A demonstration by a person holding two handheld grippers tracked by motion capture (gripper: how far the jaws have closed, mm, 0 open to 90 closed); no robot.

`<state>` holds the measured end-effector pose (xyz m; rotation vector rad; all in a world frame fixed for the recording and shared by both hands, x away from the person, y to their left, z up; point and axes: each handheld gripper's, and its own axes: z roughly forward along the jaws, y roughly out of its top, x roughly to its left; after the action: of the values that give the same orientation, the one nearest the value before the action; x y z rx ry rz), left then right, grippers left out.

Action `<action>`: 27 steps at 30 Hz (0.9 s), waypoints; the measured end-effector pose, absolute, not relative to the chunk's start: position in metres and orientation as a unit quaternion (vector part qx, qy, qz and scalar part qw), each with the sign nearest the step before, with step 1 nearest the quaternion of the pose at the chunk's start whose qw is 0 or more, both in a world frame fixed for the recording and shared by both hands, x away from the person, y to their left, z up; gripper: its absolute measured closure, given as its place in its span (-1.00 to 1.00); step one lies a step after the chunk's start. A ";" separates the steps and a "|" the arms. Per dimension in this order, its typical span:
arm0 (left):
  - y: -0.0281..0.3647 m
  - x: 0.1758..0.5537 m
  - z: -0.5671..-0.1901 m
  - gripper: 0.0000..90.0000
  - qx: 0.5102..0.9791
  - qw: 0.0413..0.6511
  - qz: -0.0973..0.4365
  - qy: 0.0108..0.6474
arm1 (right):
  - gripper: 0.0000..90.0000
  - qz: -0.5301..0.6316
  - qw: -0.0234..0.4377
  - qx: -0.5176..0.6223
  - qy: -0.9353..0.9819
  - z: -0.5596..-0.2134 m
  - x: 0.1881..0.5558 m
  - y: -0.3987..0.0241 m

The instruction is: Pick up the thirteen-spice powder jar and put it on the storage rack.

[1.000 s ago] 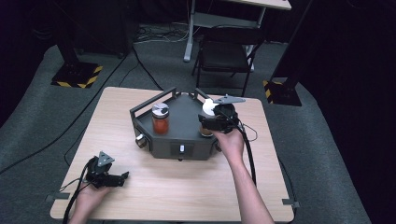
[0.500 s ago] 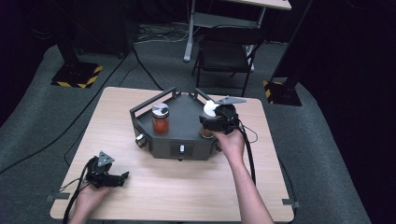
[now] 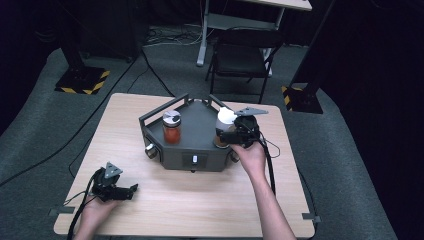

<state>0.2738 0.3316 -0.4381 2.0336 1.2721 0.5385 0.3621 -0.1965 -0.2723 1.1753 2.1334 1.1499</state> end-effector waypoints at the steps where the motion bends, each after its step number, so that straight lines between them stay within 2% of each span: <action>1: 0.332 0.274 -0.438 -0.96 0.779 0.335 0.206 0.488 | -0.71 0.418 0.223 0.423 0.772 -0.274 0.360 -0.198; 6: 0.332 0.274 -0.439 -0.96 0.779 0.335 0.207 0.487 | -0.72 0.402 0.243 0.411 0.781 -0.280 0.348 -0.201; 27: 0.332 0.274 -0.439 -0.96 0.779 0.335 0.207 0.487 | -0.78 0.422 0.240 0.432 0.760 -0.337 0.312 -0.261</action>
<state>0.2736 0.3315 -0.4385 2.0321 1.2714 0.5409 0.3118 -0.2612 -0.3374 1.1814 2.0801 1.1554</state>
